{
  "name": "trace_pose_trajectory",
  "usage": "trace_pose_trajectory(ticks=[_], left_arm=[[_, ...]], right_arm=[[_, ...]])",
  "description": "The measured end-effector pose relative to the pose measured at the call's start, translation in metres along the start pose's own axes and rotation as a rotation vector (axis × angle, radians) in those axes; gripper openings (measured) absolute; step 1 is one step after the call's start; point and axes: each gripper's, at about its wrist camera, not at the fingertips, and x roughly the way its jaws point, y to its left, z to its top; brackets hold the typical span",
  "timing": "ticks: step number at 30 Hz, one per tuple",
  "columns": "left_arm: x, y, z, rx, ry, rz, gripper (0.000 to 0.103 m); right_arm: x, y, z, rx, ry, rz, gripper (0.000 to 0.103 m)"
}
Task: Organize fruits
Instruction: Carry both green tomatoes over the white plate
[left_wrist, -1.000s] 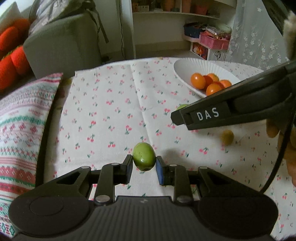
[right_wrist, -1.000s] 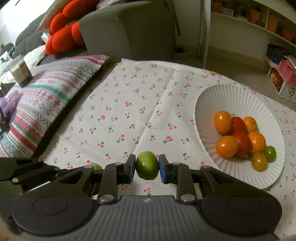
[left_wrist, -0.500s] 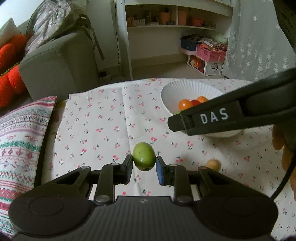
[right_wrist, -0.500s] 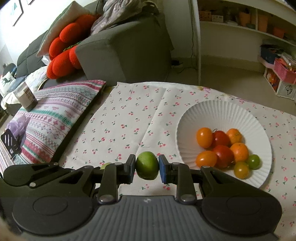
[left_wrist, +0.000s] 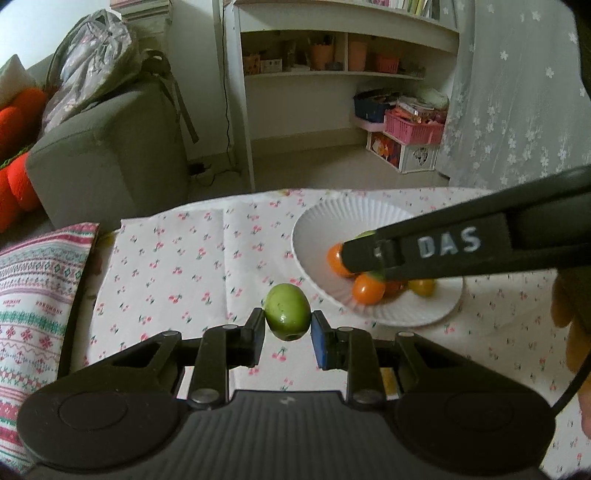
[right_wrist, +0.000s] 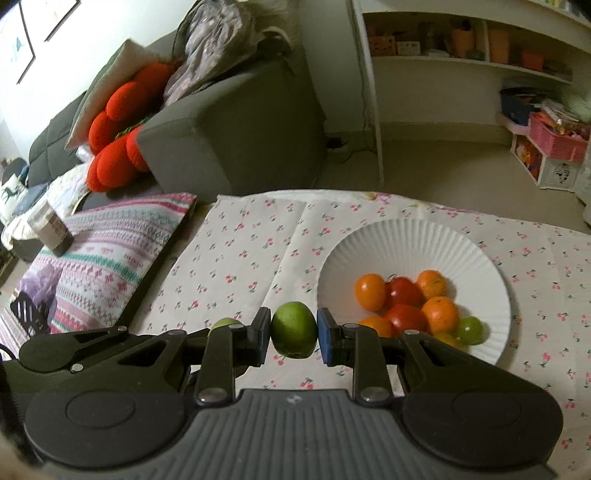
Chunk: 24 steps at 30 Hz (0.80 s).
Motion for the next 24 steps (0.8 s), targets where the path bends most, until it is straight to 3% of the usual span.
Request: trace_pose_trajectory(ticks=[7,11,16,19,24], left_arm=[[0.015,-0.009,0.024,-0.013,-0.048,-0.027,0.010],[0.033,-0.011,0.039,-0.038,-0.070,-0.052,0.010],[0.063,-0.014,0.045,-0.047,-0.049,-0.074,0.010],[0.081,-0.015,0.050,-0.082,-0.023,-0.121,0.010],[0.103,-0.023,0.060,-0.082,-0.022,-0.124,0.010]], right_arm=[[-0.014,-0.041,0.014,0.099,-0.049,-0.036,0.024],[-0.011,-0.074,0.016,0.155,-0.059,-0.111,0.024],[0.006,-0.109,0.016,0.200,-0.039,-0.194,0.024],[0.016,-0.124,0.015,0.234,-0.022,-0.204,0.024],[0.033,-0.129,0.018,0.256,-0.001,-0.194,0.024]])
